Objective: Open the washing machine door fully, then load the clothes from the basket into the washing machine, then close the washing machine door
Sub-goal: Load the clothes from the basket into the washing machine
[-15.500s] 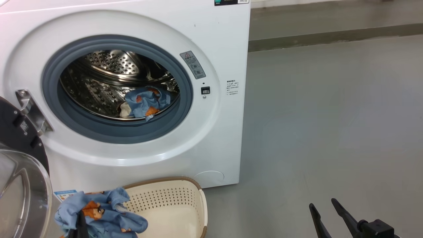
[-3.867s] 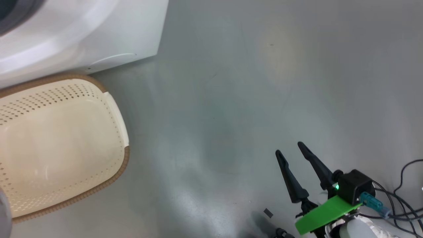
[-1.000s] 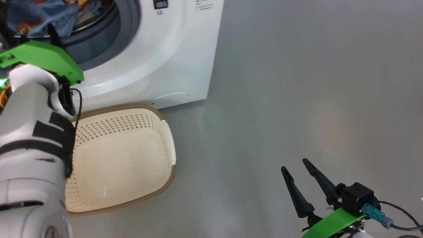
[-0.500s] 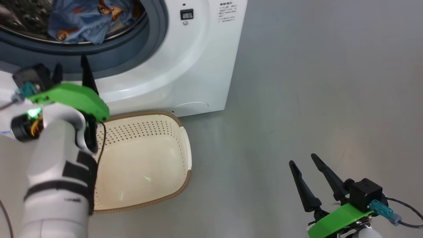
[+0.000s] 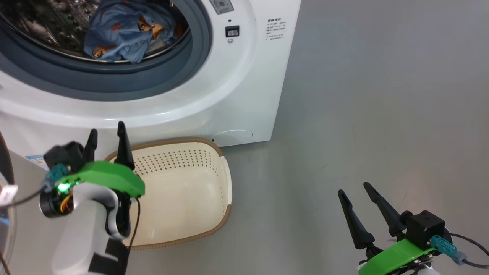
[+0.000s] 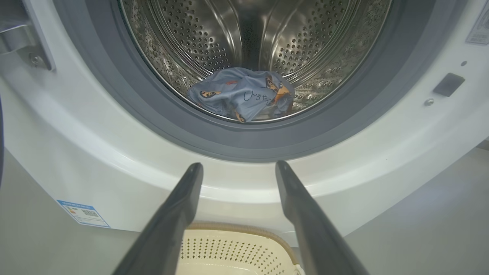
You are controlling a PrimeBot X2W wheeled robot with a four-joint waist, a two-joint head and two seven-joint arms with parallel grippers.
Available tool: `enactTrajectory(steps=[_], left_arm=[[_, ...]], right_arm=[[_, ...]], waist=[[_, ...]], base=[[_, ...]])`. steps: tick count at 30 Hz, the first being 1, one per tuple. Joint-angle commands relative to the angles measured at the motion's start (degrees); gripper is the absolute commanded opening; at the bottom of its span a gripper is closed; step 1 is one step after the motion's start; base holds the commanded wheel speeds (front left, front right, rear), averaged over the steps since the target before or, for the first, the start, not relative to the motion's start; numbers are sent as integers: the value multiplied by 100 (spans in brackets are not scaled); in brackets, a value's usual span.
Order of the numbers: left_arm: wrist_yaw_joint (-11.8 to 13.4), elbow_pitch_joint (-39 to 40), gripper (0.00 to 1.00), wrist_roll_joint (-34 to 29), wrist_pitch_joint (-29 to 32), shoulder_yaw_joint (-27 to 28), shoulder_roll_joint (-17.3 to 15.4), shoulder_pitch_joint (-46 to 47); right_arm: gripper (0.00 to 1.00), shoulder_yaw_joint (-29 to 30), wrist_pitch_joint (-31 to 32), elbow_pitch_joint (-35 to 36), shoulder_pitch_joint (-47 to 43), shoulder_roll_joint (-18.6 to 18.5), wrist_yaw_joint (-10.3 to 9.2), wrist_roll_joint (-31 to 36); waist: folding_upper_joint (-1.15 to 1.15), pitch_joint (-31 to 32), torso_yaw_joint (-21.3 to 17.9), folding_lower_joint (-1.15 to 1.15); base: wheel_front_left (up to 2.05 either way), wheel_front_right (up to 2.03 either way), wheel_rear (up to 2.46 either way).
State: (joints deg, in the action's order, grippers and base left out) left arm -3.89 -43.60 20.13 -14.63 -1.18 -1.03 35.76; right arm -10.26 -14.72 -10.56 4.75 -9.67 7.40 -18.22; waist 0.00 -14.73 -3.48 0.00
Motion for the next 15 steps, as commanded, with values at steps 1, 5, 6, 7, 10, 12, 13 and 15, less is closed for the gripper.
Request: enactTrajectory(steps=[1, 5, 6, 7, 10, 12, 13, 15], left_arm=[[100, 500, 100, 91, -37, 79, -186, -334], [231, 1284, 100, 100, -37, 18, -186, -958], [282, 1481, 100, 82, -37, 18, -186, -1125], [327, 1687, 100, 48, -37, 18, -186, -1283], [432, 2272, 100, -24, -37, -8, -186, -1708], [460, 2428, 100, -29, -37, -31, -186, -1824], [484, 2571, 100, -17, -37, -51, -186, -1930], [562, 2815, 100, -41, -37, -70, -186, -2114]], right_arm=[[100, -96, -28, 134, -39, -71, 9, 37], [100, -78, -28, 155, -60, -72, 9, 42], [100, -74, -28, 161, -67, -70, 9, 45], [100, -66, -28, 170, -73, -67, 9, 48], [100, -34, -28, 195, -85, -63, 9, 59], [100, -23, -28, 203, -87, -59, 9, 66], [100, -27, -28, 209, -86, -56, 9, 72], [100, -33, -28, 214, -75, -56, 9, 77]], waist=[[0, 32, 22, 0], [0, 50, 51, 0], [0, 53, 60, 0], [0, 46, 71, 0], [0, 22, 115, 0], [0, 8, 136, 0], [0, -4, 151, 0], [0, -29, 173, 0]], base=[[0, 0, 0], [0, 0, 0], [0, 0, 0], [0, 0, 0], [0, 0, 0], [0, 0, 0], [0, 0, 0], [0, 0, 0]])
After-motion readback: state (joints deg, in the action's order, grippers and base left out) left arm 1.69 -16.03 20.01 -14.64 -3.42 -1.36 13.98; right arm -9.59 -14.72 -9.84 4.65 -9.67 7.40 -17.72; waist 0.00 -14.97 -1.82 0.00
